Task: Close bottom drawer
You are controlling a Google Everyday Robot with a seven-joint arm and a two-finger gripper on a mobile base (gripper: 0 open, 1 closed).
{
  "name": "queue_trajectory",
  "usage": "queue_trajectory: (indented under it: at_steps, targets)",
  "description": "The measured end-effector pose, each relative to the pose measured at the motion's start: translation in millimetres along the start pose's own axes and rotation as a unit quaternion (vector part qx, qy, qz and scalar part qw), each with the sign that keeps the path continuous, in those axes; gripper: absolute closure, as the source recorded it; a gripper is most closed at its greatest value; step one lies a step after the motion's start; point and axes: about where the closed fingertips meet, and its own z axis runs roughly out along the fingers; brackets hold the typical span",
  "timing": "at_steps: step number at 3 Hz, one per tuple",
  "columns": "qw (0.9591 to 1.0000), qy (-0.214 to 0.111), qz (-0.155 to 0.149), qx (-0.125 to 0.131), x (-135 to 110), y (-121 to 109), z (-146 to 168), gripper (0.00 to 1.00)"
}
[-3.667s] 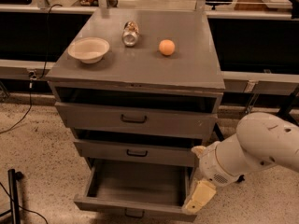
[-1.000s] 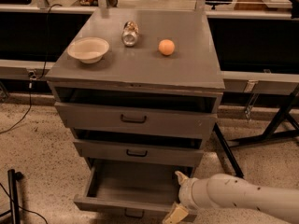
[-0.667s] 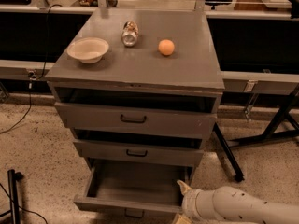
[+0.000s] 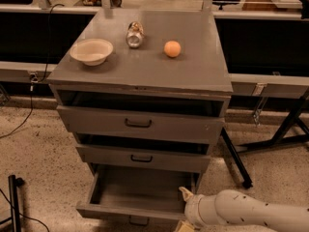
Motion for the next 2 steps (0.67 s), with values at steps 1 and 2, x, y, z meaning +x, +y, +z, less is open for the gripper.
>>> queue_trajectory:
  at_steps: [1, 2]
  targets:
    - [0.9984, 0.005, -0.044, -0.035, 11, 8, 40, 0.0]
    - [0.9968, -0.01, -0.064, -0.047, 31, 13, 77, 0.0]
